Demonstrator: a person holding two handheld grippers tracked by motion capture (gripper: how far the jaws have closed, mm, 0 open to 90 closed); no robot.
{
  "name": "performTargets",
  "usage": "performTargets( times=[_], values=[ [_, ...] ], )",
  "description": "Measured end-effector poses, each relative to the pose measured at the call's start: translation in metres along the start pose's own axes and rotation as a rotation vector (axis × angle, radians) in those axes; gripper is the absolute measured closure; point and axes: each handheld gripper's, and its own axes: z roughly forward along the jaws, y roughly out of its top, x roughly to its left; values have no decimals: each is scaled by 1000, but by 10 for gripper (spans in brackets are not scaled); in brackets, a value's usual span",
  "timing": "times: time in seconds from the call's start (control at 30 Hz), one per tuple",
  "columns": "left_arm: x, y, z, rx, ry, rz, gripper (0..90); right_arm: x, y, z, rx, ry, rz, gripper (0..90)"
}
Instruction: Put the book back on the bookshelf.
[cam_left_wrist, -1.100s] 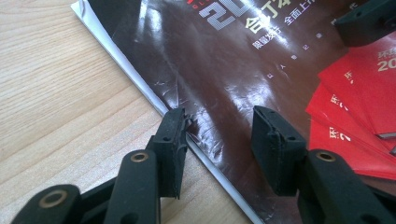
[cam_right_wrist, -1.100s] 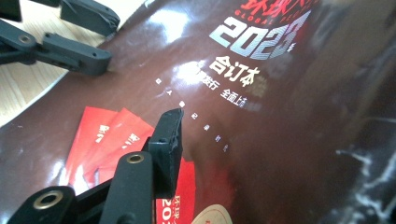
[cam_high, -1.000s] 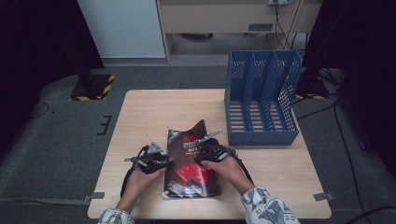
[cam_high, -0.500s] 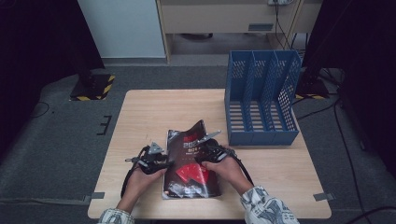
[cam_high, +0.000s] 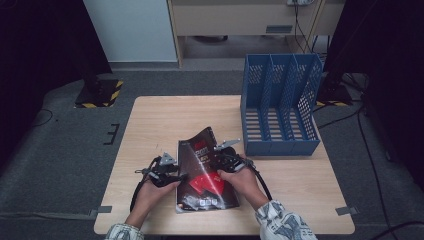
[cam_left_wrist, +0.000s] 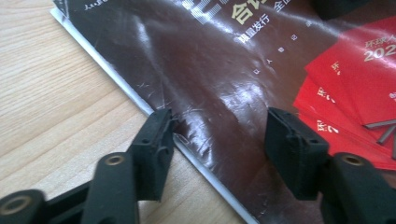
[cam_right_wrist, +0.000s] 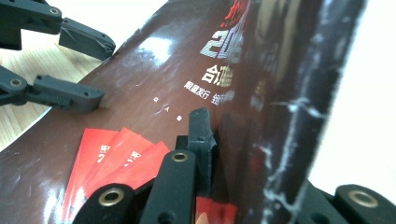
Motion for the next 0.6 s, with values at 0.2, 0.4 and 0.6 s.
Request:
performTargets(
  times=[0.2, 0.4, 0.6],
  values=[
    [3, 2, -2, -24, 22, -27, 156, 1, 3, -3, -30, 26, -13, 836],
    [4, 2, -5, -51, 17, -43, 73, 7, 7, -8, -51, 24, -54, 846],
    [5, 0, -6, -66, 34, -45, 90, 10, 10, -11, -65, 19, -88, 861]
  ],
)
